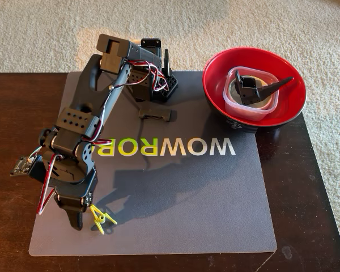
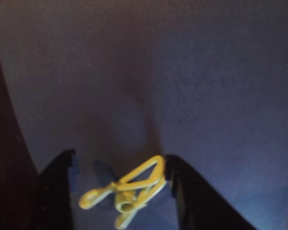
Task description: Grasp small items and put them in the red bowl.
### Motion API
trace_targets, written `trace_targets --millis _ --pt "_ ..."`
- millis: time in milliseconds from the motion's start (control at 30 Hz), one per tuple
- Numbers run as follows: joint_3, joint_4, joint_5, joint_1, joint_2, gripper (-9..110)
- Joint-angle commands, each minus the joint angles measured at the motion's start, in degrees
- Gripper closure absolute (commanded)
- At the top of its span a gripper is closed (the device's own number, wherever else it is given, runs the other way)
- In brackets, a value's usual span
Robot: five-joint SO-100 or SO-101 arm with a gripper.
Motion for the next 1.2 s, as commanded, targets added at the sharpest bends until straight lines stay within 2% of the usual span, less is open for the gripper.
trace_targets --millis 0,300,733,933,1133,1167 --pt "-1.76 0.97 0.0 -2.72 0.09 78" --pt "-1.67 1.93 -0.09 -5.01 -3.16 78" --pt "-2.81 1.93 12.83 -12.48 -3.78 73" --pt "-2.9 3.25 11.51 -10.9 -3.52 84" --pt "-3.08 4.04 9.58 -7.29 -2.9 85" --pt "-3.08 4.04 9.4 -6.94 -2.81 88"
